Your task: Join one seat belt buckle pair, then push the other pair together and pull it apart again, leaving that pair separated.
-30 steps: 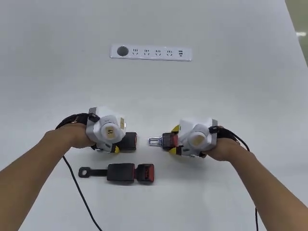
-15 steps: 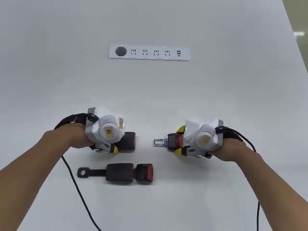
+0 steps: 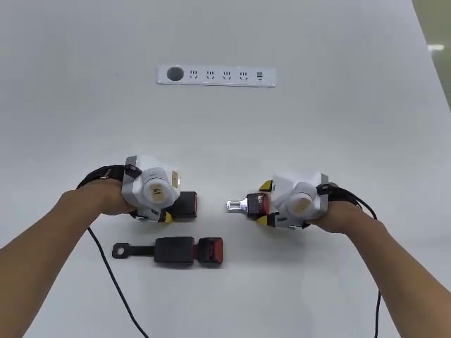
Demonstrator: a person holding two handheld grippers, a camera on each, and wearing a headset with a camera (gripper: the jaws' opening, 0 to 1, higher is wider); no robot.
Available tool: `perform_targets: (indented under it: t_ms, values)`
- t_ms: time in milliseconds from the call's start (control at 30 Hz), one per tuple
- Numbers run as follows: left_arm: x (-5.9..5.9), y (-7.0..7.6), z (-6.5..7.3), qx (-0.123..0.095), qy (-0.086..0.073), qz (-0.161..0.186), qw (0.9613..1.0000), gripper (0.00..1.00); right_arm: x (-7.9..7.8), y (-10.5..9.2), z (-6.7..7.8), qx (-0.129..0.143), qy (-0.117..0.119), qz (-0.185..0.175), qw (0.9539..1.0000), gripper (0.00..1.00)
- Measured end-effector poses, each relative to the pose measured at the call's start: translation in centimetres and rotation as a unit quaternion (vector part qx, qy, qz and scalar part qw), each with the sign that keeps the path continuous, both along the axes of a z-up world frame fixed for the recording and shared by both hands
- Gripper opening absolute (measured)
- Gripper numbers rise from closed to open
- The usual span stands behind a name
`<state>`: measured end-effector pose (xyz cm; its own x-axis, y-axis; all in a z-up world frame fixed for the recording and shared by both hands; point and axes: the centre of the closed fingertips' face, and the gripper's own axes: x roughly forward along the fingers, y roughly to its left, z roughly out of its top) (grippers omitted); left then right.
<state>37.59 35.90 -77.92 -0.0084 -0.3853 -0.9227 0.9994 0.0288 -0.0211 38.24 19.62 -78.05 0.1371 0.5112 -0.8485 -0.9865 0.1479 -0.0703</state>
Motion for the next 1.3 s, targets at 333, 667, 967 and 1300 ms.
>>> perform_targets:
  t_ms: [333,667,967,1300]
  values:
    - [0.7,0.8,0.6,0.007,-0.020,0.009,0.9997,0.45,0.2,-0.4,0.7,0.004,-0.008,-0.009,0.9999,0.48]
    - [0.1,2.2,1.4,-0.013,-0.012,0.038,0.9991,0.48,0.0,-1.1,1.9,0.020,-0.022,-0.016,0.9994,0.53]
    - [-0.8,3.9,2.3,-0.058,-0.003,0.092,0.9940,0.53,-1.0,-2.6,2.4,0.034,-0.022,-0.041,0.9983,0.59]
    - [-1.8,6.1,2.9,-0.119,-0.013,0.171,0.9780,0.59,-2.5,-3.4,3.3,0.072,-0.024,-0.092,0.9929,0.64]
